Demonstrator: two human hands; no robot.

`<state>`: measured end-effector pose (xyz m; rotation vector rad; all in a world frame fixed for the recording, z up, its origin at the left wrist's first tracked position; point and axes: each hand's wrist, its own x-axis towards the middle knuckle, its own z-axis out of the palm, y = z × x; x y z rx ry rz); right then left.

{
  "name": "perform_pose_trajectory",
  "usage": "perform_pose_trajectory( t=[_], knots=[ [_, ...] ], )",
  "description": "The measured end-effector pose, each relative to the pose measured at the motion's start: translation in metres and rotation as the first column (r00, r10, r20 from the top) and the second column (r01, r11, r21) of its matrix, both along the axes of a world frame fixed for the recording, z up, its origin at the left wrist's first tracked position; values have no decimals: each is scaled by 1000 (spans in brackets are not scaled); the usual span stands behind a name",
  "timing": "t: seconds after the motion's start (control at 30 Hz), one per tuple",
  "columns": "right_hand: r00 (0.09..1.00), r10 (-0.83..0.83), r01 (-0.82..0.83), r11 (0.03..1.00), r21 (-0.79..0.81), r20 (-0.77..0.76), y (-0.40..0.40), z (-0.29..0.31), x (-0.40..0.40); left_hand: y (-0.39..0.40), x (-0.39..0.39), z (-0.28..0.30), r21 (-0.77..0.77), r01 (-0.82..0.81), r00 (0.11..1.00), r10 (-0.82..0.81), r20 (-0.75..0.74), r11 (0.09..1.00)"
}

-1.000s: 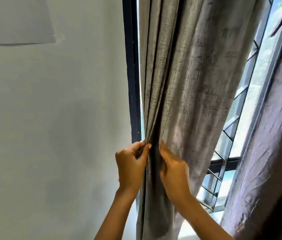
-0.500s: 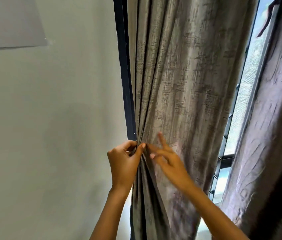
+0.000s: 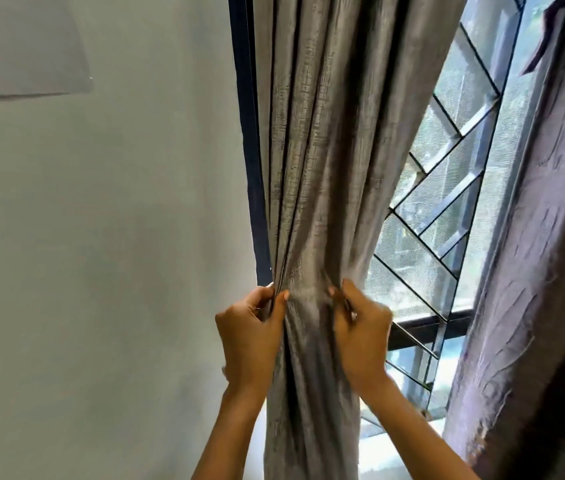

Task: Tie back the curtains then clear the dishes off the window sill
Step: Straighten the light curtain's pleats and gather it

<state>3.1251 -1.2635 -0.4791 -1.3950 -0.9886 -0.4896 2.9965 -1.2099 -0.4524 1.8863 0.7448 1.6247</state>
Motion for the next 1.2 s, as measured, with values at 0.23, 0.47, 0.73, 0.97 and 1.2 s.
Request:
perform_pose_trajectory(
  t=[0.23,0.47,0.73,0.97,1.2],
  knots=[
    [977,11,53,955,-293,215,-12,-15,-26,-12,10,-9,103,79,996,-81,22,992],
    [900,394,-251,818,-518,187,-19,-18,1,-6,16,-1,145,30,997,-20,-72,989],
    [968,-145,149,989,-1,203,-4,139,49,-2,19,3,22,82,996,-83,14,996],
    [866,399,-394,916,81,-302,38,186,77,-1,17,3,-49,168,985,-166,49,985],
    [906,410,-397,909,124,-107,45,160,57,4,18,4,-24,114,992,-113,59,993]
  ],
)
